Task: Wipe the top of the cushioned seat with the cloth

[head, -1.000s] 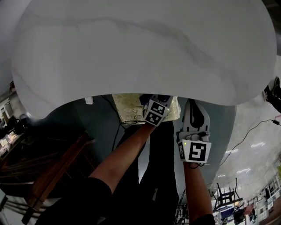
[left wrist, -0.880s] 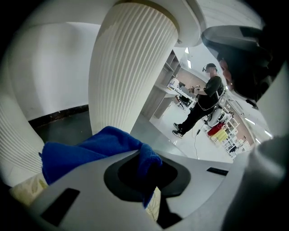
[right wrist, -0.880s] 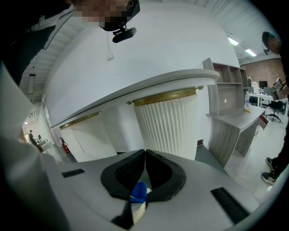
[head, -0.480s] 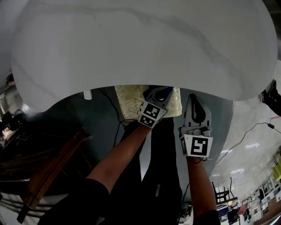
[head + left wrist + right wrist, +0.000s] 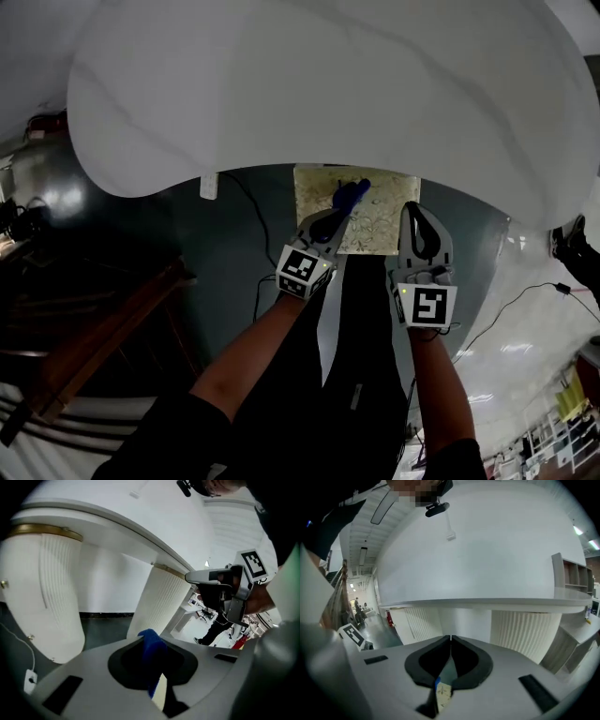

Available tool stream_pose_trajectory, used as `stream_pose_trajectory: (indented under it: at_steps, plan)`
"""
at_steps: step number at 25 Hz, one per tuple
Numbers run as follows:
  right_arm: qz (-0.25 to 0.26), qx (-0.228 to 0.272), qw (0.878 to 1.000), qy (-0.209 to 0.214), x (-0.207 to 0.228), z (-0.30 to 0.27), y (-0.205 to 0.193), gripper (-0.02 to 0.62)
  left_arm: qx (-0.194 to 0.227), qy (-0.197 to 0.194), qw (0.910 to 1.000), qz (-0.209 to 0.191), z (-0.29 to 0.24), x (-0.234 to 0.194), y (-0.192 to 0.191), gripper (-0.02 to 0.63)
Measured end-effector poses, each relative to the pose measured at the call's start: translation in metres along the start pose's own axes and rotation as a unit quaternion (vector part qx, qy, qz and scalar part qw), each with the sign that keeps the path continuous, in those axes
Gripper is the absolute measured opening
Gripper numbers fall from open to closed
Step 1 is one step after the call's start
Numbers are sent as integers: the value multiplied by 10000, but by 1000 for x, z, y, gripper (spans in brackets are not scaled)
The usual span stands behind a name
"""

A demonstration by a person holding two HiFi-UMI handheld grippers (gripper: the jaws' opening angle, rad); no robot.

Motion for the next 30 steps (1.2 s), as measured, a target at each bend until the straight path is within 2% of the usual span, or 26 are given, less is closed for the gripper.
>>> stream_pose_trajectory:
  at_steps: [7,10,14,18,22,26,30]
  plan:
    - [461,-119,9970,617,-76,-25,23,38,199,755,9959,462,77,-59,-8,36]
    - [539,-160,9948,847,-103,-32,19,38,182,1015,9933,513,94,-80,-16,37]
    - [596,-258,9918,1103,-133,-27,21,38,280,1317,9888,643,119,-84,-28,36]
    - [544,-289,9927,1032,-155,-25,25,38,127,1347,9891,576,137,-78,-49,37]
    - [536,-332,9933,967,-158,-37,18,38,22,1278,9859,1079,126,-78,-88,37]
    - [673,-288,9904,1170,-172,-45,13,38,39,1212,9834,1346,112,-82,-109,37]
    - [635,-414,9895,1227,-179,-38,-3,38,-176,1117,9868,1159,94,-77,-122,37]
Point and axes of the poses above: the fingertips, and each gripper's own axes: z backward along the fingers, x to its right, y out of its top, the point moved 1 cm from there along z, backward along the fingers, and after that the axes turned 8 degrees about y, right-handed, at the moved point
